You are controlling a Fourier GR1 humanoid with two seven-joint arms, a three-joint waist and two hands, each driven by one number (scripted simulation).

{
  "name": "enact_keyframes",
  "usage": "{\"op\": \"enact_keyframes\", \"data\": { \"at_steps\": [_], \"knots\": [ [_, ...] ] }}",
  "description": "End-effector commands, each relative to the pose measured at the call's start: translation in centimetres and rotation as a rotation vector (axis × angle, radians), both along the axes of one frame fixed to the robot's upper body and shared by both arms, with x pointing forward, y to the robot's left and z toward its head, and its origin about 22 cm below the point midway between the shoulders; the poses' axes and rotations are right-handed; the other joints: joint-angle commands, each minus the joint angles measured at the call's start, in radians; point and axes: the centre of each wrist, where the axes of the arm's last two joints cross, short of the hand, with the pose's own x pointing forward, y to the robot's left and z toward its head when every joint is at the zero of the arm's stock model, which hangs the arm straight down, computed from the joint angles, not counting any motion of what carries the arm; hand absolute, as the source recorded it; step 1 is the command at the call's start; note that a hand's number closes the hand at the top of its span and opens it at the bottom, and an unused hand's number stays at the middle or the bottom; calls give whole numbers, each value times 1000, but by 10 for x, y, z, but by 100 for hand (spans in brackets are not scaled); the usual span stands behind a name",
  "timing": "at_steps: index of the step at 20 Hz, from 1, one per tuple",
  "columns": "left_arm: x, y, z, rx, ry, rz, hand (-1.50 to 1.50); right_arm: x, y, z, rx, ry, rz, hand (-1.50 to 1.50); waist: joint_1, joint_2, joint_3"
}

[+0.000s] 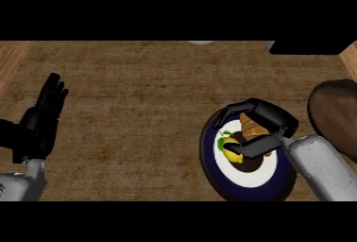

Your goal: Pick the lemon from the plate and place it in the pan

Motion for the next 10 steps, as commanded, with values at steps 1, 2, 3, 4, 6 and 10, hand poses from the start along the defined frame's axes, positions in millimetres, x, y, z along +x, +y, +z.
{"op": "enact_keyframes", "data": {
  "at_steps": [1, 2, 3, 4, 6, 10],
  "knots": [
    [8, 1, 2, -5, -13, -49, 0, 11, -45, 21, 12, -240, 66, -150, -17, -4, 3],
    [5, 1, -3, -11, 1, -37, 0, 4, -62, 21, -18, -289, 69, -150, -26, -9, 3],
    [7, 1, -2, -8, -22, -66, 0, 12, -72, 25, 13, -353, 34, -150, -15, -2, 4],
    [13, -11, -4, -3, -14, -67, 0, 15, -86, 44, -15, -391, 71, -150, -27, -6, 2],
    [14, -7, -8, -20, -10, -75, 0, 27, -103, 66, -54, -468, 83, -150, -9, -6, 1],
    [19, -26, -12, -22, -12, -90, 0, 38, -120, 109, -237, -494, 149, -150, -1, -10, -1]
  ]
}}
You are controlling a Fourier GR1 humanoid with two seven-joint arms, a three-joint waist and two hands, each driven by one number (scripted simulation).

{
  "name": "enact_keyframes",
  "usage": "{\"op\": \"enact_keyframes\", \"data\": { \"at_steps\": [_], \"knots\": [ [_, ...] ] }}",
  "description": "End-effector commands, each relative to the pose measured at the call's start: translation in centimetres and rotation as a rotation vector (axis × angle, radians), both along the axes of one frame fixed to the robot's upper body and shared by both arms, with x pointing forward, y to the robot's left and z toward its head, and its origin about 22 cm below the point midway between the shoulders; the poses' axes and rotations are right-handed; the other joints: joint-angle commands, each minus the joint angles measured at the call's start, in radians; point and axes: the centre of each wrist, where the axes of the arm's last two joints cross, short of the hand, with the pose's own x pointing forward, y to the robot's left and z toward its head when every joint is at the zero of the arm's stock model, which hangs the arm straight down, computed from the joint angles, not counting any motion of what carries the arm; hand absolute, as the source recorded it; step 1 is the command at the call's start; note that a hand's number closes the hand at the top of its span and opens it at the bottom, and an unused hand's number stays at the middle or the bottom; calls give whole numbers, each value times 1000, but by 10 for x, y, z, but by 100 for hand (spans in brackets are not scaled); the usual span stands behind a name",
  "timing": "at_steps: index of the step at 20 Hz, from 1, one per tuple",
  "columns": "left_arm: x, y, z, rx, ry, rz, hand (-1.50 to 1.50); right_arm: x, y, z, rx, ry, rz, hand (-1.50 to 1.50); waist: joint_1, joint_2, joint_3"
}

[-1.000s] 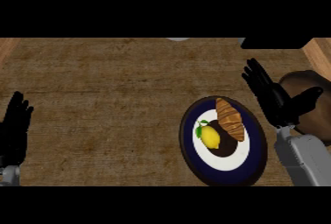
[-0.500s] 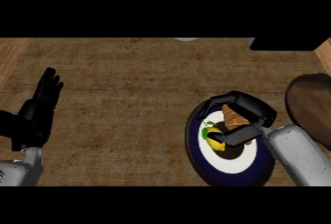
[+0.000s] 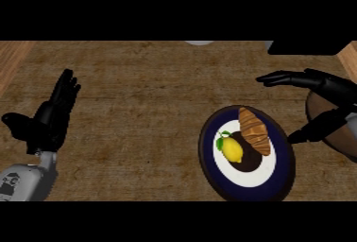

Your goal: Pick the lemon from the plate and place it in the pan

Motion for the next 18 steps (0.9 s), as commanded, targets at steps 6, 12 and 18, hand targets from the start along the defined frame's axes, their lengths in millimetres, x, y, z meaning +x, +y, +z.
{"op": "enact_keyframes", "data": {
  "at_steps": [6, 12, 18],
  "knots": [
    [16, 6, 9, -7, 7, -9, 0, 10, 8, 74, -378, -125, 149, -150, -2, -9, -2],
    [11, 6, -2, 11, -7, 19, 0, 7, 62, 100, -370, -232, 172, -150, -10, -14, -3],
    [1, -1, -4, -8, 28, -6, 0, -1, 88, 76, -386, -170, 230, -150, -10, -15, -2]
  ]
}}
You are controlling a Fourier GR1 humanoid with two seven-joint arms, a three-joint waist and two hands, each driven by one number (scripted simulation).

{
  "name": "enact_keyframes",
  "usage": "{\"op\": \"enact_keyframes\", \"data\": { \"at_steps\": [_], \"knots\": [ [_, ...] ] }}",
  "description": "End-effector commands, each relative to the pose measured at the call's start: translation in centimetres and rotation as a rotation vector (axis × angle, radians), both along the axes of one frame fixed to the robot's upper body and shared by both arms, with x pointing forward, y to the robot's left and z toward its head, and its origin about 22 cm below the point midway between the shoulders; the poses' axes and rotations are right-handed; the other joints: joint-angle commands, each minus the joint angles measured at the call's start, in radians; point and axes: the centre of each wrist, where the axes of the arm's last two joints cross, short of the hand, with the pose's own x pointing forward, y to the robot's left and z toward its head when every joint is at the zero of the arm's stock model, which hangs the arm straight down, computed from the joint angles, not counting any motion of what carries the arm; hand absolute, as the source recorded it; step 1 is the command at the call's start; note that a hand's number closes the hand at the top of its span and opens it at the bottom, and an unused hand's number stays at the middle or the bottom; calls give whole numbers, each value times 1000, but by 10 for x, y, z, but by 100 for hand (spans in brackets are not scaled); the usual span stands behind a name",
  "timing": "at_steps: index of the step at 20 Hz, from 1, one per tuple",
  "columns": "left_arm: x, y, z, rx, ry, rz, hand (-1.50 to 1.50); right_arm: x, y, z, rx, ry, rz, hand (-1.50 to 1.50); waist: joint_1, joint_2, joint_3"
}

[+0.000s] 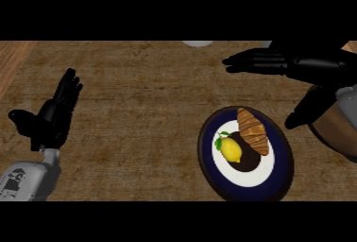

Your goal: Pick the lemon from the plate and place it in the pan

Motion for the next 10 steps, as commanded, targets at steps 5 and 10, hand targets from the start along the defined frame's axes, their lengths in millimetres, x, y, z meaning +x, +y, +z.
{"op": "enact_keyframes", "data": {
  "at_steps": [5, 10],
  "knots": [
    [-4, 4, 13, -5, 0, -8, 0, -16, 29, -21, -70, 144, 164, -150, -2, -2, 1],
    [-4, 0, -3, 11, 14, -1, 0, -39, 17, -30, -136, 119, 110, -150, -8, -1, 1]
  ]
}}
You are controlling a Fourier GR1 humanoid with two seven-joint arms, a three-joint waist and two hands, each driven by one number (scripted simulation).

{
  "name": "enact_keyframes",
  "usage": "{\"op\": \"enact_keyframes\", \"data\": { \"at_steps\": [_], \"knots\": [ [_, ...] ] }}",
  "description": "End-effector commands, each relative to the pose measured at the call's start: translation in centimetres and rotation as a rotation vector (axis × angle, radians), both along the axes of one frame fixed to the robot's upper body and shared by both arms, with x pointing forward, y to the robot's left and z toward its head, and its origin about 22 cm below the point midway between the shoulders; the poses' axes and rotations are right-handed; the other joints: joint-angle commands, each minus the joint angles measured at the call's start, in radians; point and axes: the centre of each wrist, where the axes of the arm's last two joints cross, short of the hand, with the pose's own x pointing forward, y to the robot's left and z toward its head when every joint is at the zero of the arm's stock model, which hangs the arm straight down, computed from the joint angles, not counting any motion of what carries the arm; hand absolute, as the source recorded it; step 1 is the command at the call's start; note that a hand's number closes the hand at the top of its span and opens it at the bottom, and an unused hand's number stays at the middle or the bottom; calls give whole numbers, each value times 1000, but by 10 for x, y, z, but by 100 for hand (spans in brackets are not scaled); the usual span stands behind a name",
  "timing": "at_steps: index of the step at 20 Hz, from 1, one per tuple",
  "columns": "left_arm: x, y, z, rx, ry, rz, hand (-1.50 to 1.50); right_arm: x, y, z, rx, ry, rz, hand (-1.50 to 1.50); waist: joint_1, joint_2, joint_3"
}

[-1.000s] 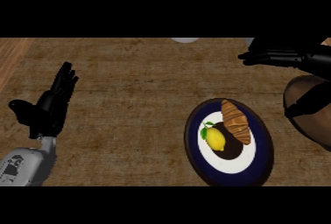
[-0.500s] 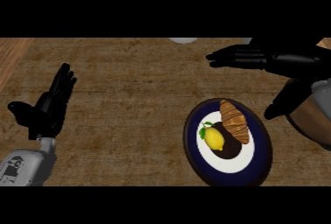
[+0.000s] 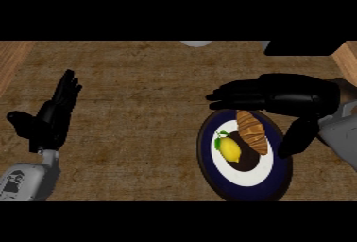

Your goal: Pick the lemon from the plate and place it in the pan

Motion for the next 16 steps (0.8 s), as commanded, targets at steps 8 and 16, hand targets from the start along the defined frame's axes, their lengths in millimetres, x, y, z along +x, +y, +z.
{"op": "enact_keyframes", "data": {
  "at_steps": [8, 16],
  "knots": [
    [-5, 3, -5, -6, 10, -20, 0, 1, 12, -19, -100, 6, -80, -150, 9, 2, 0],
    [5, 0, -2, 5, -1, -8, 0, -3, 10, -41, -220, 7, -76, -150, 4, 1, 0]
  ]
}}
